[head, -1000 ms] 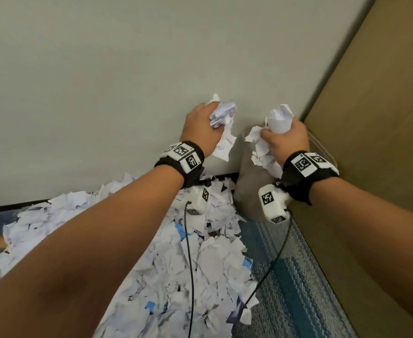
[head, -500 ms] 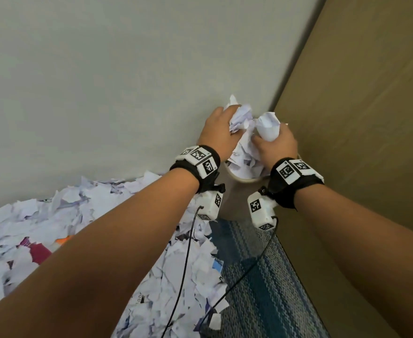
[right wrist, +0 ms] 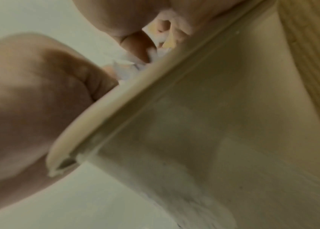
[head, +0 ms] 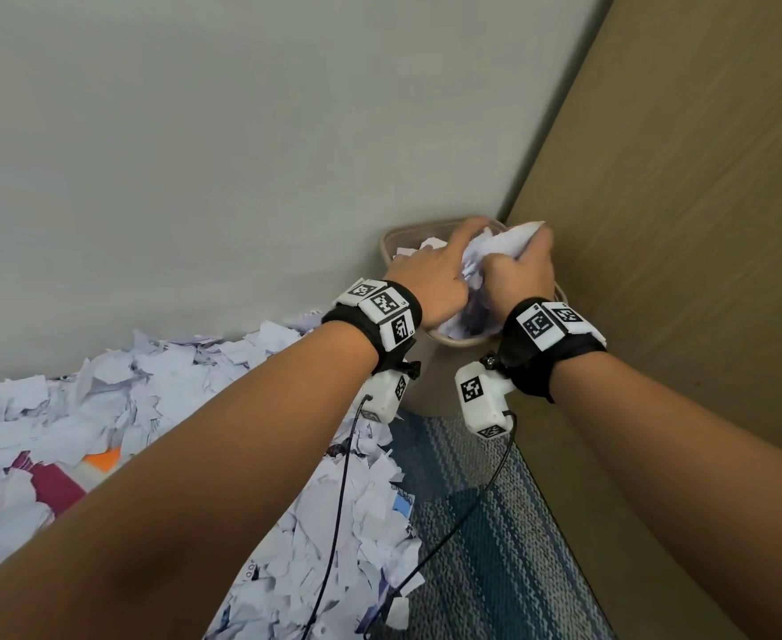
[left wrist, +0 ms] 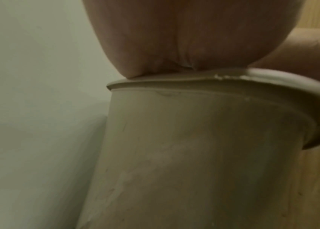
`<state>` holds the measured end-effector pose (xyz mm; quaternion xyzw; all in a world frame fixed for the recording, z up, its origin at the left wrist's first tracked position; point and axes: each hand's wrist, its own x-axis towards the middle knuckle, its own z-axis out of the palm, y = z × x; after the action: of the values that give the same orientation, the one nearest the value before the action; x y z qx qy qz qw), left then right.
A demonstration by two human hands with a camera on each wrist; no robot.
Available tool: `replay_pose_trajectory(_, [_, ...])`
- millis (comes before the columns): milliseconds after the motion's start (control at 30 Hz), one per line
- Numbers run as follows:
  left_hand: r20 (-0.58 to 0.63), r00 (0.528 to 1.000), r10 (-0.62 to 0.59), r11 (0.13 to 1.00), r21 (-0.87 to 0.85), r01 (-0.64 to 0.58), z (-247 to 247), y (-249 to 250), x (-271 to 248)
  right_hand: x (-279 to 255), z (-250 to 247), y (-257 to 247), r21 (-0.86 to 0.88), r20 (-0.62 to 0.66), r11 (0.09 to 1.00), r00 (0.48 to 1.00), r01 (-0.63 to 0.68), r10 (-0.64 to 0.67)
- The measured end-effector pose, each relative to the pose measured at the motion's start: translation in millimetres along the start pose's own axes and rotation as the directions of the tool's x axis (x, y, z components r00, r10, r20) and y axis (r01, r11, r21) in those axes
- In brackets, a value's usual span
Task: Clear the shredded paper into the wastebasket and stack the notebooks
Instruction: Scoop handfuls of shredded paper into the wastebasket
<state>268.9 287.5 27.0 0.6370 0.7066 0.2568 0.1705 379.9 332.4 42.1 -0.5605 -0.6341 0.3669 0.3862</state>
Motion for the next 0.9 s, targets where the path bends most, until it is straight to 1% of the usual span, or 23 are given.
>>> replay_pose_trajectory(67, [0.073, 0.997, -0.037, 0.990, 0.142, 0.027, -1.8, 0.7, 0.8, 0.8, 0.1, 1.6, -0.013, -0.018, 1.000, 1.000, -0.004, 0.004])
replay_pose_trajectory(100, [0.104, 0.994, -0.045, 0.977, 0.213, 0.022, -2.8, 1.5, 1.5, 0.9, 0.3, 2.1, -0.037, -0.025, 0.999, 1.000, 0.010, -0.011])
replay_pose_trajectory(167, [0.117, 0.992, -0.054, 0.962, 0.271, 0.020, -3.8, 2.6, 1.2, 1.1, 2.3, 3.5, -0.105, -0.010, 0.994, 0.999, 0.031, -0.033])
replay_pose_trajectory(233, [0.067, 0.996, -0.058, 0.968, 0.247, 0.040, -2.1, 1.1, 0.0, 2.8, 5.0, 5.6, -0.181, 0.036, 0.983, 0.999, 0.040, -0.034])
replay_pose_trajectory(300, [-0.001, 0.999, -0.051, 0.989, 0.136, 0.051, -2.9, -3.4, -3.3, 4.1, 6.7, 5.5, -0.259, 0.049, 0.965, 0.998, 0.045, -0.033])
replay_pose_trajectory(333, [-0.035, 0.999, -0.037, 0.998, 0.056, 0.039, -3.8, -7.0, -4.6, 4.7, 7.0, 4.6, -0.282, 0.035, 0.957, 0.998, 0.061, -0.053])
replay_pose_trajectory(400, [-0.107, 0.994, 0.011, 0.997, -0.069, -0.019, -8.6, -13.3, -7.7, 4.6, 6.5, 1.2, -0.314, 0.002, 0.940, 0.990, 0.134, -0.141])
replay_pose_trajectory(467, [-0.163, 0.986, 0.045, 0.993, -0.103, -0.063, -12.0, -21.0, -9.0, 2.6, 5.4, -2.4, -0.355, -0.005, 0.917, 0.980, 0.183, -0.197])
replay_pose_trajectory(533, [-0.208, 0.976, 0.066, 0.990, -0.105, -0.090, -13.7, -28.1, -9.2, -0.6, 3.7, -5.1, -0.402, -0.017, 0.899, 0.980, 0.175, -0.198])
replay_pose_trajectory(600, [-0.260, 0.963, 0.074, 0.991, -0.085, -0.099, -17.9, -34.5, -12.7, -5.9, 5.4, -9.6, -0.428, -0.062, 0.889, 0.976, 0.162, -0.207])
replay_pose_trajectory(667, [-0.306, 0.950, 0.065, 0.996, -0.041, -0.082, -21.3, -36.9, -15.4, -8.2, 5.6, -11.6, -0.430, -0.114, 0.893, 0.974, 0.131, -0.198])
replay_pose_trajectory(733, [-0.360, 0.931, 0.054, 0.998, -0.003, -0.059, -28.0, -42.6, -21.6, -12.5, 8.5, -15.9, -0.409, -0.124, 0.904, 0.974, 0.127, -0.192])
replay_pose_trajectory(800, [-0.403, 0.914, 0.046, 0.999, 0.033, -0.036, -34.9, -51.8, -29.7, -19.2, 13.1, -21.3, -0.364, -0.107, 0.916, 0.969, 0.171, -0.223])
replay_pose_trajectory(900, [-0.428, 0.903, 0.028, 0.997, 0.081, 0.008, -39.0, -71.7, -45.6, -36.3, 26.4, -32.0, -0.320, -0.034, 0.895, 0.940, 0.311, -0.339])
